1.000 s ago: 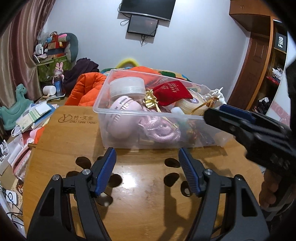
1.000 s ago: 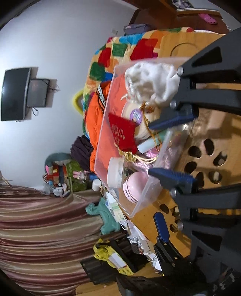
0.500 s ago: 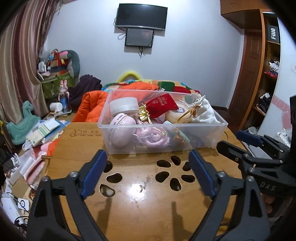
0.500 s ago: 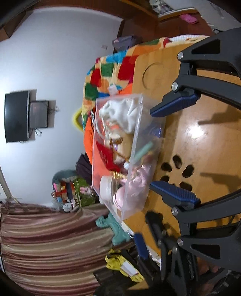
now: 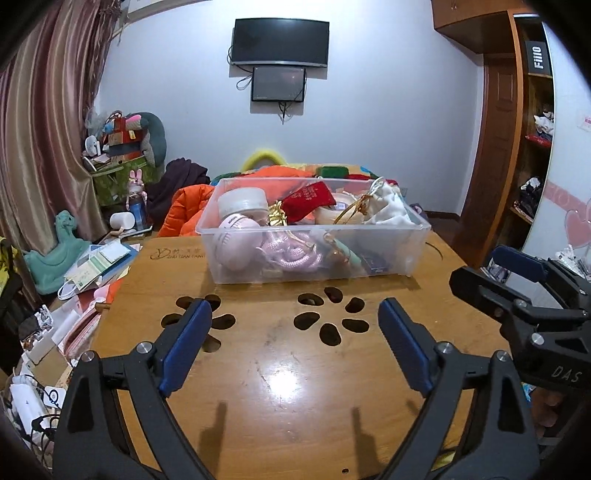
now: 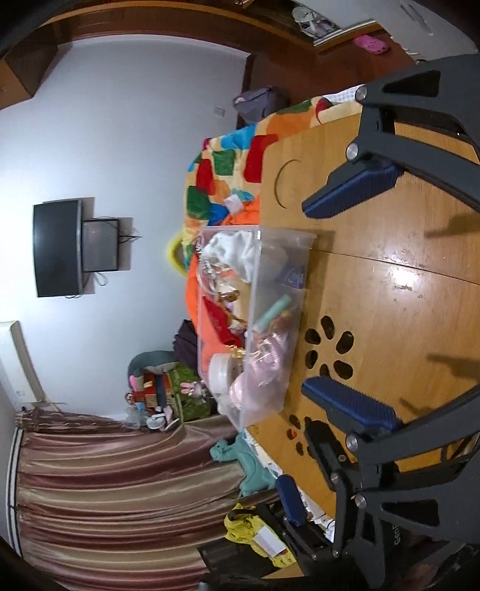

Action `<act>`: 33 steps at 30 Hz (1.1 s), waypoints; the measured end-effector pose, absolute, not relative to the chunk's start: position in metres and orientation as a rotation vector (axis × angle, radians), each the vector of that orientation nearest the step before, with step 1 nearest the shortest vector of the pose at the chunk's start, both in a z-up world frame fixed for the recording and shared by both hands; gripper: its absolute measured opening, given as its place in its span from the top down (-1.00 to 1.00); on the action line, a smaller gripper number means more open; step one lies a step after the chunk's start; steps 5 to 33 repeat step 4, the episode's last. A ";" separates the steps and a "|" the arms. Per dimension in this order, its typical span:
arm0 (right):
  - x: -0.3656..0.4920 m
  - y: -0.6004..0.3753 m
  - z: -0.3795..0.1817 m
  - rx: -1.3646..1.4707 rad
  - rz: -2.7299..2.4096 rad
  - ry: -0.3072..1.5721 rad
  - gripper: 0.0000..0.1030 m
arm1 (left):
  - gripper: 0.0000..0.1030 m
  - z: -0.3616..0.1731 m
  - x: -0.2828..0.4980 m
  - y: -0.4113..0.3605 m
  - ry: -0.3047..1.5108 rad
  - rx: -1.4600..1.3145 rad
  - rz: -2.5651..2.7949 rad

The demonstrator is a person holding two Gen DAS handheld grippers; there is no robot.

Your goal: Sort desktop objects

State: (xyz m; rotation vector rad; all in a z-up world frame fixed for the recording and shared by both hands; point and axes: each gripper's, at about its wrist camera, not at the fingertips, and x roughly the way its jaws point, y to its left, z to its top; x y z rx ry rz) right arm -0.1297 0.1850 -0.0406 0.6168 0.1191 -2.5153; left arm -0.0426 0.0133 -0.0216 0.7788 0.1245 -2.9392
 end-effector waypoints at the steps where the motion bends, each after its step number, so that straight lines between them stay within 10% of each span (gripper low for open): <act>1: -0.129 0.185 -0.040 0.616 -2.514 0.124 -0.68 | -0.79 -0.021 -0.041 0.012 0.123 0.765 -2.935; 33: -0.127 0.185 -0.042 0.621 -2.520 0.138 -0.68 | -0.79 -0.018 -0.040 0.010 0.116 0.744 -2.931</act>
